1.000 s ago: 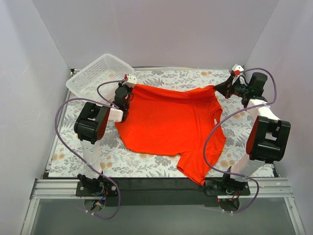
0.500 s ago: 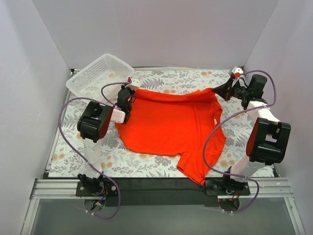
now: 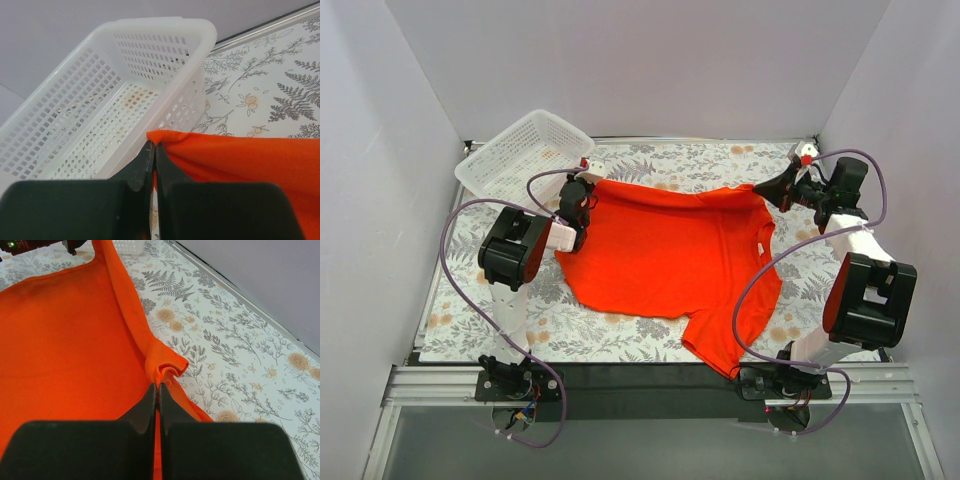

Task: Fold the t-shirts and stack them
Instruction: Fold the tshirt

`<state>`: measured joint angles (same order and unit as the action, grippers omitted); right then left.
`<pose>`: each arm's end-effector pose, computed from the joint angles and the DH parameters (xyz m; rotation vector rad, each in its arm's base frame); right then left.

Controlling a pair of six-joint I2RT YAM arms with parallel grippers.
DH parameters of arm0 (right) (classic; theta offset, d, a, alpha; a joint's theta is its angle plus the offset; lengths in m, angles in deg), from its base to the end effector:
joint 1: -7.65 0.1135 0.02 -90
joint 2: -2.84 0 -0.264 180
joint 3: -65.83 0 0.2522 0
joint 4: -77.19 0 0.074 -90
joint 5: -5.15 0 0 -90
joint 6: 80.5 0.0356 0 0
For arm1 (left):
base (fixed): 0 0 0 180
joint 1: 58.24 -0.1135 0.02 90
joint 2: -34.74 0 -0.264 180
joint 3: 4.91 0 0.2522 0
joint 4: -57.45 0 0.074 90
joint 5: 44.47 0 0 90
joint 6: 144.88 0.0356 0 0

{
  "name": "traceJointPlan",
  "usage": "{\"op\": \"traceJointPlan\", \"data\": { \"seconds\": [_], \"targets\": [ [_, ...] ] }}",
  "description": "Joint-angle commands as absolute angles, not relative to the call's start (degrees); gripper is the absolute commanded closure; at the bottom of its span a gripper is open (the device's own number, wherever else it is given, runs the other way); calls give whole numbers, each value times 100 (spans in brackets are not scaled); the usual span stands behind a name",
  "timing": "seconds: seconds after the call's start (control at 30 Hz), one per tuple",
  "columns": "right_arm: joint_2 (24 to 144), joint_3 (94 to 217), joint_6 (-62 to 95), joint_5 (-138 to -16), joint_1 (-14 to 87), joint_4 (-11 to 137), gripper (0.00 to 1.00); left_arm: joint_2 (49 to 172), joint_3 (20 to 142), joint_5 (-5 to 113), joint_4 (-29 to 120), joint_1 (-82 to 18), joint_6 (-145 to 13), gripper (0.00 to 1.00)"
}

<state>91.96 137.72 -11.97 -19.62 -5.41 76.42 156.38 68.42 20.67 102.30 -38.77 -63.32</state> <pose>0.3399 -0.0457 0.2753 -0.8475 1.5203 0.6241 0.4126 -0.1300 0.1435 -0.1758 1.6161 -0.0209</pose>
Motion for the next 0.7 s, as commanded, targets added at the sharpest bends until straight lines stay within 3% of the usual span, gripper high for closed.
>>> {"op": "traceJointPlan", "data": {
  "seconds": [0.0, 0.67],
  "targets": [
    [8967, 13699, -1317, -1762, -571, 7679, 99, 15682, 6853, 1925, 10416, -3864, -6226, 100],
    [8563, 13462, -2151, -1595, -492, 6740, 99, 15752, 6738, 1829, 10522, -3864, -6138, 100]
  ]
}}
